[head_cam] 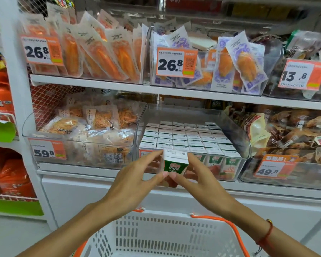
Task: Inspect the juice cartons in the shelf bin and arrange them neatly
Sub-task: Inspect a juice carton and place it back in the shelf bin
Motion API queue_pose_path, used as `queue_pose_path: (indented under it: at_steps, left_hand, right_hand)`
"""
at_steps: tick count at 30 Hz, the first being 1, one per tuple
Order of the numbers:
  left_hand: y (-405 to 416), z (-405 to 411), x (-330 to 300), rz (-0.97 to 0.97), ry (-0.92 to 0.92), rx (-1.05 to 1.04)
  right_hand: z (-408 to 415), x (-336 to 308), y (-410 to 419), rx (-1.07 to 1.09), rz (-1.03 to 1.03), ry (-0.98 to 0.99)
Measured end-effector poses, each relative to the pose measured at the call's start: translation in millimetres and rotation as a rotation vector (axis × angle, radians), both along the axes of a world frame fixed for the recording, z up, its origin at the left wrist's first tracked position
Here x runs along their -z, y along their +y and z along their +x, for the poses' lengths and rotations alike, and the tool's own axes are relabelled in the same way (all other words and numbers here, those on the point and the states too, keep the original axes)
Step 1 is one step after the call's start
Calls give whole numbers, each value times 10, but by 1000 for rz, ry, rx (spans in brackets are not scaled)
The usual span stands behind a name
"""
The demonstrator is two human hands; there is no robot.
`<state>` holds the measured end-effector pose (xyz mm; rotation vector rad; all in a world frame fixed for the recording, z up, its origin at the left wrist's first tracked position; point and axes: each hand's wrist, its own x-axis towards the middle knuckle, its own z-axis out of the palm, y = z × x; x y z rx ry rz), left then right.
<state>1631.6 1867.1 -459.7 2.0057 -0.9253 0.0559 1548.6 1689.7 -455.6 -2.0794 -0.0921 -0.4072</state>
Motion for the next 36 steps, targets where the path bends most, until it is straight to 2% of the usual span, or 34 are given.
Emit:
queue_pose_path:
  at_steps: [5,8,10,14,16,21,26,32,36]
  left_hand:
    - [-29,314,-192,-28,-147,-1]
    - [-31,670,-219,121,-464,-127]
    - [-32,926,-170,170,-562,-212]
    - [-75,1306,24,116,-532,-313]
    - [-107,1410,120,90,-535,-285]
    - [-140,1436,203,-5,-519,-251]
    - [-156,1440,248,-32,-523,-264]
    - [-167,1463,292,-22,-510,-265]
    - [-164,1460,282,-25,-507,-266]
  right_hand:
    - [327,-204,-97,40,-187,-157]
    - [689,-268,-254,156,-367,-237]
    - [983,-314,-371,206,-456,-267]
    - [1663,-385,-593,294,-507,-241]
    - [1985,-392,-686,359,-533,-196]
    - [2613,-390,-786,358,-466,-164]
    - [2997,-334,-878,222,-595,-77]
    - [3175,-370,-985,105,-493,31]
    - [3170,-174,-1018,93,-624,128]
